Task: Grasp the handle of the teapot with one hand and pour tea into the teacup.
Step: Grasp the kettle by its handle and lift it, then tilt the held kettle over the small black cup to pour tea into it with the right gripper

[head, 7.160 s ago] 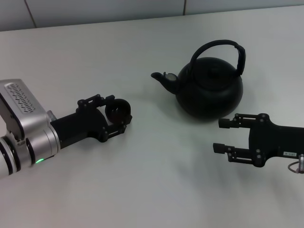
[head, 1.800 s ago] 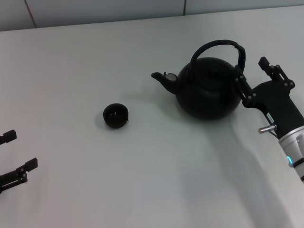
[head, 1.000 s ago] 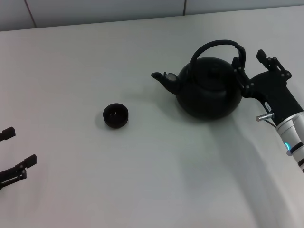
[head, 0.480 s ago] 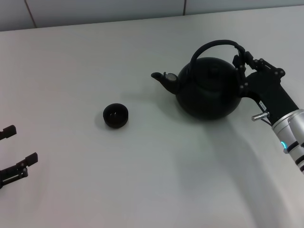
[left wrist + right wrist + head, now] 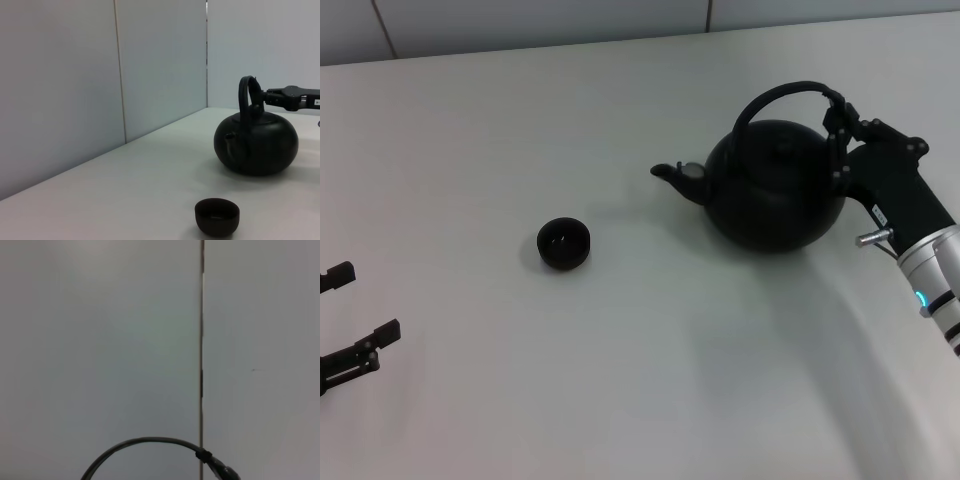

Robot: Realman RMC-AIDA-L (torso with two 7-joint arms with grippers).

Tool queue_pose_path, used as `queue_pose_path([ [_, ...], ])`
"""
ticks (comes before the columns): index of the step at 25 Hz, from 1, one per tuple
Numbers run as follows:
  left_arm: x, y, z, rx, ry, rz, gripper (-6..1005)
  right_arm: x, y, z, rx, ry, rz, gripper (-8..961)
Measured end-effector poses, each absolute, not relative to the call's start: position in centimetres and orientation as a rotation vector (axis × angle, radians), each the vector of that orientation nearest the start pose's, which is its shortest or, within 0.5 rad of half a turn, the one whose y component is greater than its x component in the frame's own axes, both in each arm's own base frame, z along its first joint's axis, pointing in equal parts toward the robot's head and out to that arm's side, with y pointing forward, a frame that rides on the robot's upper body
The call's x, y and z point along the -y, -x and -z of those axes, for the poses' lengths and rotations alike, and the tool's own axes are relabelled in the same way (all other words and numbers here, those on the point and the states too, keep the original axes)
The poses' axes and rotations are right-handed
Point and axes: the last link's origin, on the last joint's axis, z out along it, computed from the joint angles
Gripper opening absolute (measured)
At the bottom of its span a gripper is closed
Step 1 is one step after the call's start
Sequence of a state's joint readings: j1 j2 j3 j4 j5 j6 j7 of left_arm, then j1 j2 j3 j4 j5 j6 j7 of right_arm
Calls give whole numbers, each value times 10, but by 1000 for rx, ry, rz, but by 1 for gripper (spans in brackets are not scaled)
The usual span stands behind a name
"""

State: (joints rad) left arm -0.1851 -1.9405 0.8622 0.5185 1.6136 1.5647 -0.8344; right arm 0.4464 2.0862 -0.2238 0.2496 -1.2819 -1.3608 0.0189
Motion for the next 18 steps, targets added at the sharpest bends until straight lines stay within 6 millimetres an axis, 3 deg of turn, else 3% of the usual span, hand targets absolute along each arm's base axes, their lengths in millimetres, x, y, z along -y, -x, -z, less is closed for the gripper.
queue_pose_path([
  [8, -239, 358, -37, 340, 2485, 640, 841, -304, -307, 35, -449, 1675, -799, 82],
  [18, -238, 357, -35, 337, 2488, 641, 840, -359, -281, 14, -367, 1903, -869, 81],
])
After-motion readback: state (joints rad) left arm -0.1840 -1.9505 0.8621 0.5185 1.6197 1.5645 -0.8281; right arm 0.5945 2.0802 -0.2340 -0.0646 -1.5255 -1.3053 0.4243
